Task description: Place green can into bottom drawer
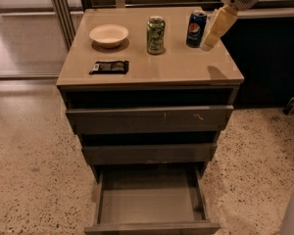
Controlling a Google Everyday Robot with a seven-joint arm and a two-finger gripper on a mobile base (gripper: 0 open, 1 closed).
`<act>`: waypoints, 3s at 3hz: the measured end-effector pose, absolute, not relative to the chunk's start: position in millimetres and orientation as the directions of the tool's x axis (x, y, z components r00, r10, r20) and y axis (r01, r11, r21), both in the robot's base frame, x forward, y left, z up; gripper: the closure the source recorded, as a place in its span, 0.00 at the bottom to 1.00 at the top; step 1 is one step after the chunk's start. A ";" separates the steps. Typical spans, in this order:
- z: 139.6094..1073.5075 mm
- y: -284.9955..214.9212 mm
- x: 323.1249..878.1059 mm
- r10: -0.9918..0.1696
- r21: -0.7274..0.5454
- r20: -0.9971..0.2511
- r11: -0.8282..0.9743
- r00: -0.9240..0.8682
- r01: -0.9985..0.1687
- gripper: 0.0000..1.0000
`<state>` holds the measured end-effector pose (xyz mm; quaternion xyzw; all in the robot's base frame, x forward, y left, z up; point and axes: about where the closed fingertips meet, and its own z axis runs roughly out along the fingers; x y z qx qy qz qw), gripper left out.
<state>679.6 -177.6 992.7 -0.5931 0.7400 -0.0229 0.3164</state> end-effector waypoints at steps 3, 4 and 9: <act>944.3 -143.5 739.7 -0.780 -0.429 -0.623 0.405 -0.059 -0.807 0.00; 935.7 -122.7 771.6 -0.717 -0.449 -0.696 0.455 -0.018 -0.769 0.00; 902.1 -67.1 854.2 -0.632 -0.404 -0.775 0.497 -0.001 -0.768 0.00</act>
Offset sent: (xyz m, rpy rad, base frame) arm 0.0653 0.0305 -0.0457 0.2291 -0.1472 -0.0302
